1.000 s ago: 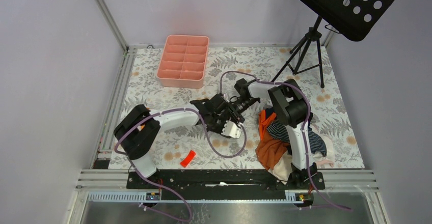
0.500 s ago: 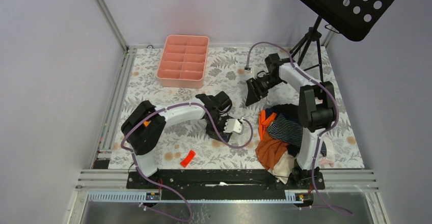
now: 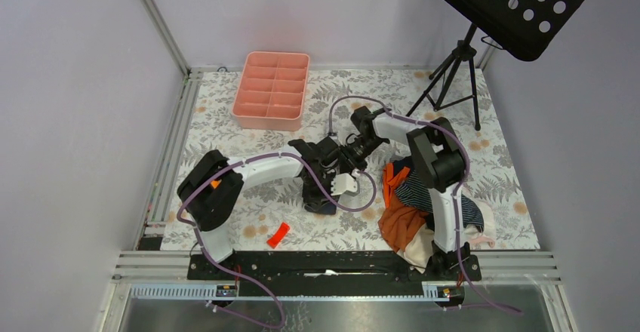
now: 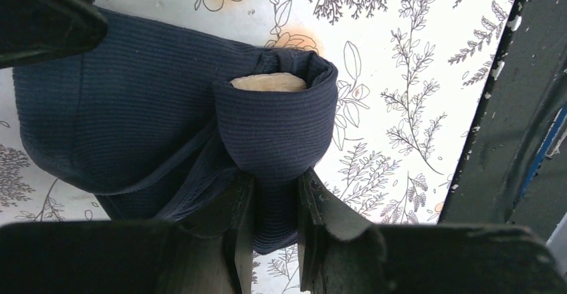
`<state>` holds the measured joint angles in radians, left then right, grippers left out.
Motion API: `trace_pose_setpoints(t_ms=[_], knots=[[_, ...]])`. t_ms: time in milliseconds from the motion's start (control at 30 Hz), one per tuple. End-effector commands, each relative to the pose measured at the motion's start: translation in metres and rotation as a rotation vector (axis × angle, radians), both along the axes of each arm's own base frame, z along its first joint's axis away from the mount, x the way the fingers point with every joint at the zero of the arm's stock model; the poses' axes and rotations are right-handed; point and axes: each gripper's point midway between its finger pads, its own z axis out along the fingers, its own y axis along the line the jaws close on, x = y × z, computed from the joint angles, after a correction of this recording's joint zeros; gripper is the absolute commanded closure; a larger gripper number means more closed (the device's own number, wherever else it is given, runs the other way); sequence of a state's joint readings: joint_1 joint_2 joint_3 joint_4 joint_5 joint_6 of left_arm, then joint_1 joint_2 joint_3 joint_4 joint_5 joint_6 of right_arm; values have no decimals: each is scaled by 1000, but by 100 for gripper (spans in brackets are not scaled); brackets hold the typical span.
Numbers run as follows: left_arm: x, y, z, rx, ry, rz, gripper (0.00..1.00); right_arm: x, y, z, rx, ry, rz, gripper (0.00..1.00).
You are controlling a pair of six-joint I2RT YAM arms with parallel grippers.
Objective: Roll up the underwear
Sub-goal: Roll the underwear to the center of the board.
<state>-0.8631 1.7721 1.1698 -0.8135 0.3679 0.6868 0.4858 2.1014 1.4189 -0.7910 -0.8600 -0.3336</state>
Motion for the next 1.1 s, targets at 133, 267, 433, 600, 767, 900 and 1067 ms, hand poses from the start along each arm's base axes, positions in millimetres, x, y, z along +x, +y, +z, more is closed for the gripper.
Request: trace_pose_setpoints(t_ms=[133, 267, 433, 600, 767, 900, 1067], knots=[[-8, 1, 11, 16, 54, -3, 99, 18, 42, -30, -16, 27, 21, 79], [-10, 0, 8, 32, 82, -10, 100, 30, 44, -45, -76, -5, 12, 82], [-26, 2, -5, 68, 199, 24, 100, 45, 37, -55, -125, -62, 14, 83], [-20, 8, -10, 58, 249, 118, 100, 76, 34, -12, 1, -107, -18, 78], [-6, 12, -6, 7, 312, 198, 100, 128, 3, 88, 165, -333, -66, 69], [-5, 6, -9, -25, 443, 211, 100, 164, -28, 159, 178, -630, -176, 58], [-3, -1, -16, -42, 701, 293, 100, 177, -63, 242, 214, -1125, -401, 43]])
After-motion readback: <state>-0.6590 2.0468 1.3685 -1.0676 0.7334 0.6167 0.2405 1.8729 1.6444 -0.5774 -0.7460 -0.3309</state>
